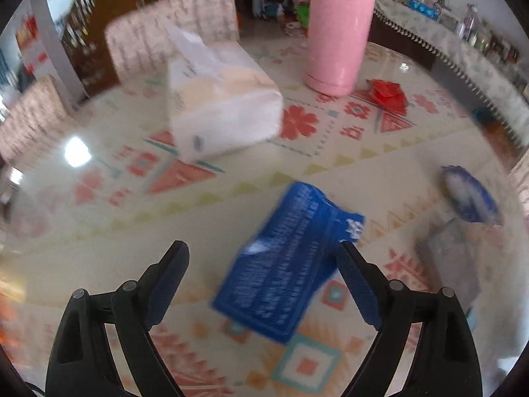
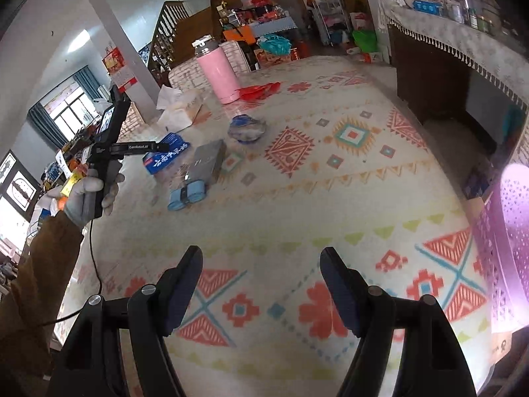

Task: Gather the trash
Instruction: 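Grasp the blue tissue pack with left tool while right tool grasps blue Vinda bag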

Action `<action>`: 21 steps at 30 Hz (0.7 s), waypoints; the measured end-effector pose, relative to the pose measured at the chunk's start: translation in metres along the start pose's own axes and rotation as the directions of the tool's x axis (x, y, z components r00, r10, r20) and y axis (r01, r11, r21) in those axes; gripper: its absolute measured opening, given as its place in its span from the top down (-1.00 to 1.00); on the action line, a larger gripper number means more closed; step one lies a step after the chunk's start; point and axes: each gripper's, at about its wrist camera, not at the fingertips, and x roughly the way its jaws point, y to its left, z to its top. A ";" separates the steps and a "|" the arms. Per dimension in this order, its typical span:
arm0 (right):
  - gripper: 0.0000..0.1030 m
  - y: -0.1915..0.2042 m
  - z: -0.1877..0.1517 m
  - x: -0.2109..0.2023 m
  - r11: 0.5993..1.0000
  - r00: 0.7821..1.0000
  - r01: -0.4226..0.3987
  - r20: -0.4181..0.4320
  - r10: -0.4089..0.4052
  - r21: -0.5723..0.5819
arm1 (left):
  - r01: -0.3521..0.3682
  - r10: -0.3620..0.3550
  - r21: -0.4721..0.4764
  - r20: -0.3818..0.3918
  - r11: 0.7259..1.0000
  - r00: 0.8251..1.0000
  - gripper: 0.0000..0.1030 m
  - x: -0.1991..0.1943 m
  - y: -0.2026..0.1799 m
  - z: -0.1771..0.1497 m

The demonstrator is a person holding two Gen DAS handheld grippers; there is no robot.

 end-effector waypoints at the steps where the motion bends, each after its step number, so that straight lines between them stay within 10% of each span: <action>1: -0.51 0.001 0.005 0.005 1.000 1.000 -0.003 -0.005 0.003 -0.001 | 0.026 -0.026 -0.005 -0.024 1.000 0.999 -0.74 0.004 -0.002 -0.003; 4: -0.51 0.009 0.023 0.022 1.000 1.000 -0.021 -0.018 0.021 -0.020 | -0.025 0.024 -0.017 -0.054 1.000 0.998 -0.68 0.006 -0.012 -0.015; 7: -0.51 0.021 0.045 0.046 0.998 0.999 -0.028 -0.025 0.027 -0.054 | -0.036 0.034 -0.061 -0.043 0.997 0.998 0.11 -0.008 -0.017 -0.027; 21: -0.51 0.042 0.145 0.172 0.990 0.995 0.101 -0.016 -0.103 -0.104 | 0.049 -0.038 -0.126 0.092 0.991 0.995 0.11 -0.117 -0.055 -0.108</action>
